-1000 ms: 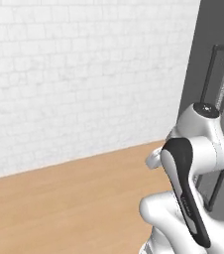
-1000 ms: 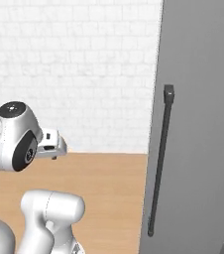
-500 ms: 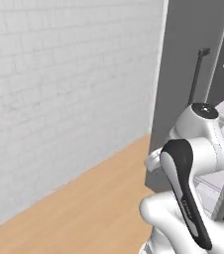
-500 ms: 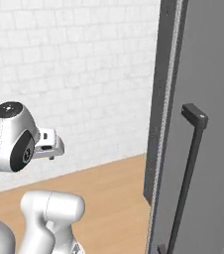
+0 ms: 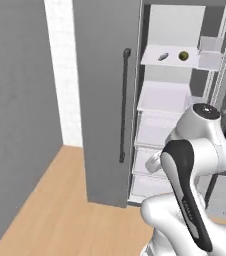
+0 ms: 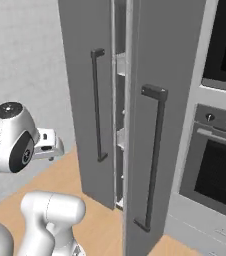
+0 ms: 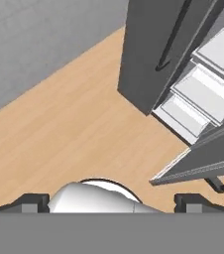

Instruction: Place one lime and one fish in each tupperware on the nearby counter, to pack two identical lunches.

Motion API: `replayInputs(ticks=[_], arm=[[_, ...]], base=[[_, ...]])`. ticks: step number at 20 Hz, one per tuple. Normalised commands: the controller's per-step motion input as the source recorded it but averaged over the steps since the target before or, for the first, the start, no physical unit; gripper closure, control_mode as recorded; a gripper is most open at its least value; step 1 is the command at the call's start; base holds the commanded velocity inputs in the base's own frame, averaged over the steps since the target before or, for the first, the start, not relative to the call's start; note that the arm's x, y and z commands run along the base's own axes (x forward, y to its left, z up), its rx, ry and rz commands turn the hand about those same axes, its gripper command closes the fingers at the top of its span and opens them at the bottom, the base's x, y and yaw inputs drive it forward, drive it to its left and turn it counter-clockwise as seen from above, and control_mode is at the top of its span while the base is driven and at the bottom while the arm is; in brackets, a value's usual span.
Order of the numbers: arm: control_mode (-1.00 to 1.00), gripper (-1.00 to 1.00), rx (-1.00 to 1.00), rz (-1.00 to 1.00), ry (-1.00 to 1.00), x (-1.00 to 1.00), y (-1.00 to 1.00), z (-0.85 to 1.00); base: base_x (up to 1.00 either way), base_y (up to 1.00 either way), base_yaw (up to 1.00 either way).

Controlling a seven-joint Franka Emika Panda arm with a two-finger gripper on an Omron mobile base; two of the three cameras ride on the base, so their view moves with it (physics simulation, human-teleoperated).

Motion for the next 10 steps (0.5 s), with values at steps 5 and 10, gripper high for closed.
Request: replayInputs(ticks=[5,10], arm=[[1.0,-1.0,0.0,0.0,0.0,0.0,0.0,0.0],[1.0,-1.0,0.0,0.0,0.0,0.0,0.0,0.0]], base=[[0.09,0.39,-0.85],[0.21,0.75,-0.14]])
